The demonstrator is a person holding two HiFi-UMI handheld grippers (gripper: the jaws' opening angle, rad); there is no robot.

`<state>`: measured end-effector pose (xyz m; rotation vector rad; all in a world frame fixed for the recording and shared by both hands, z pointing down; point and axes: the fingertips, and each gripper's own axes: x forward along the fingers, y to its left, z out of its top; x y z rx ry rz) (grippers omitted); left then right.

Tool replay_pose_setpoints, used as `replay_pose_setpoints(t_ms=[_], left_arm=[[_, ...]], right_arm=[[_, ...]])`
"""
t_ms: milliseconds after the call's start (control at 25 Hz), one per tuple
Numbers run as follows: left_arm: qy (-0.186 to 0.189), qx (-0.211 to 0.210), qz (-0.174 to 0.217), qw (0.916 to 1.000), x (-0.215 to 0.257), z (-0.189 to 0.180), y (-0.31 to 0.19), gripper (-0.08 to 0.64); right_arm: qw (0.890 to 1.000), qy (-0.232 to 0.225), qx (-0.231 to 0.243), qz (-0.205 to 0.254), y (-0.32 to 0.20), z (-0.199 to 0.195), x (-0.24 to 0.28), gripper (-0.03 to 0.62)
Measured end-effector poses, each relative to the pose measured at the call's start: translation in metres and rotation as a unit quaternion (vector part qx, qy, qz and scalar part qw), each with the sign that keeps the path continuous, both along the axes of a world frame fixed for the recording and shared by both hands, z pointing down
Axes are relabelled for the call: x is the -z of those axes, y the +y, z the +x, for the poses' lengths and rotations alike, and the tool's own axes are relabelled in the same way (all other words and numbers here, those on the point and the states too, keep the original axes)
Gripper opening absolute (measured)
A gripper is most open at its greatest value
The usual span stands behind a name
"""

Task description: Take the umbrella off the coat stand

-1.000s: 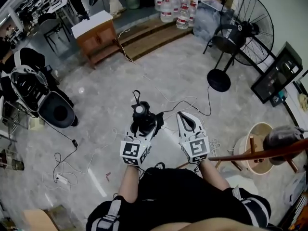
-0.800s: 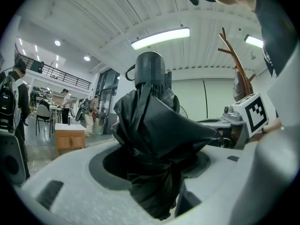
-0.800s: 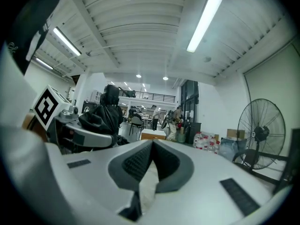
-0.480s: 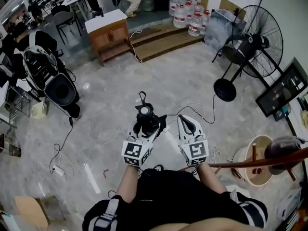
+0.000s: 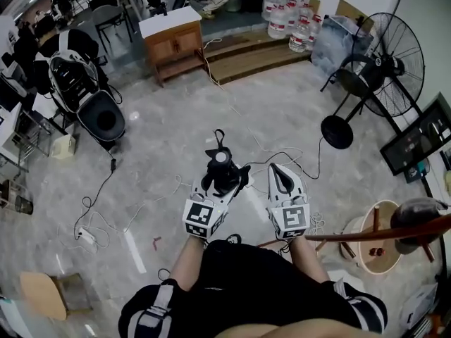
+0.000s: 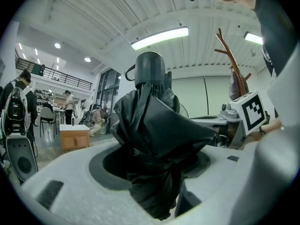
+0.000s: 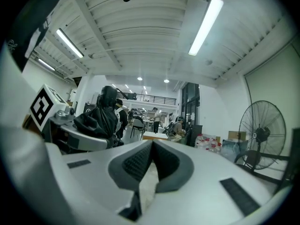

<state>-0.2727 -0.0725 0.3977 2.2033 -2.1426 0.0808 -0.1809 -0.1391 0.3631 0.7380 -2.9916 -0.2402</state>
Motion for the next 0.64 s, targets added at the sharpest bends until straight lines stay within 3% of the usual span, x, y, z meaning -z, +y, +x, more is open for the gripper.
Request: replay_pose_setpoints(t_ms=[640], left_arm=[[0.012, -0.085, 0.006, 0.9963, -0.002, 0.046, -0.028, 0.268]], right_arm=[[0.995, 0.011, -0.102, -0.01, -0.015, 0.068, -0.008, 0.005]])
